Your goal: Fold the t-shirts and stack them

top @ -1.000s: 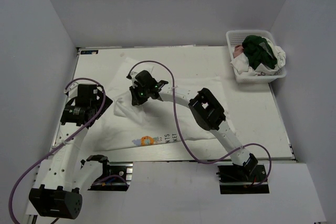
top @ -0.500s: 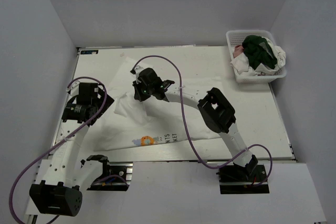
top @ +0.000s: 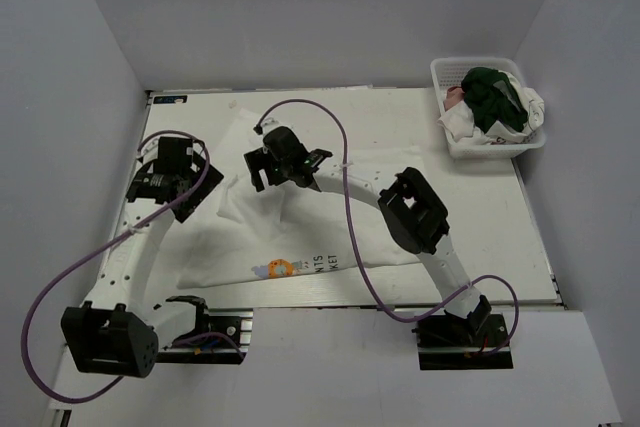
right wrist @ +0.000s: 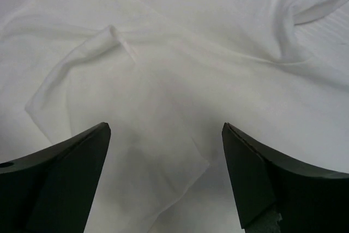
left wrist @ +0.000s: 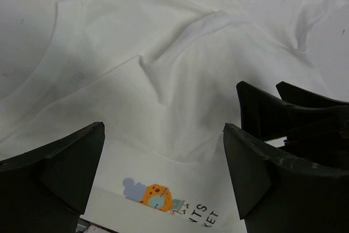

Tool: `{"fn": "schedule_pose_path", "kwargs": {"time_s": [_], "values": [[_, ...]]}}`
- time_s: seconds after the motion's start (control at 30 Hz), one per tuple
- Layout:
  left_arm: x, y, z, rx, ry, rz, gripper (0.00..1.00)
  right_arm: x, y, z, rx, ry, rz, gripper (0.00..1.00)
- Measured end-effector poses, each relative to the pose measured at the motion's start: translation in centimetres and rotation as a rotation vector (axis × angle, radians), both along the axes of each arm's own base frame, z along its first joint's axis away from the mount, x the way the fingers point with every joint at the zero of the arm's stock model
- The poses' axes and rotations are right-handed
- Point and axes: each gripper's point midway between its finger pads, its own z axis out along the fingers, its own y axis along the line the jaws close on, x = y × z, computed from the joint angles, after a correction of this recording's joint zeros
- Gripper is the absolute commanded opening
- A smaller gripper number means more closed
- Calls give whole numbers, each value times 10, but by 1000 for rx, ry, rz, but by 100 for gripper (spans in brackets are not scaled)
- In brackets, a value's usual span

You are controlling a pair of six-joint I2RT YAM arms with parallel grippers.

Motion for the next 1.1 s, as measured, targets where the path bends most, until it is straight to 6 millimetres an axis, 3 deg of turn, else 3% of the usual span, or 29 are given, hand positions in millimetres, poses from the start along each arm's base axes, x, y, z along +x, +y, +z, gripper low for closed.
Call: {"fn": "schedule_pose_path", "kwargs": {"time_s": [0.17,0.33,0.43,0.57,0.67,0.73,0.87,1.1], "values": [[38,2,12,28,7,15,100,12,-9,9,-2,-23,-61,91],[113,0,4,86,47,-32,100,32,-40,26,15,-5,-174,91],[161,-3,-18,145,63,-144,100,57,-86,45,17,-18,-287,91],[228,-6,-52,243,93,-321,100,83,-177,70,-12,-52,-474,91],[284,-8,-62,312,54,-410,100,91,-240,86,-39,-87,-605,91],[311,-8,-70,354,27,-453,100,90,-265,91,-53,-101,-658,91],[342,-15,-91,381,-12,-531,100,85,-290,83,-88,-82,-713,91],[362,-27,-119,366,-65,-603,100,82,-331,49,-152,18,-801,91]]}}
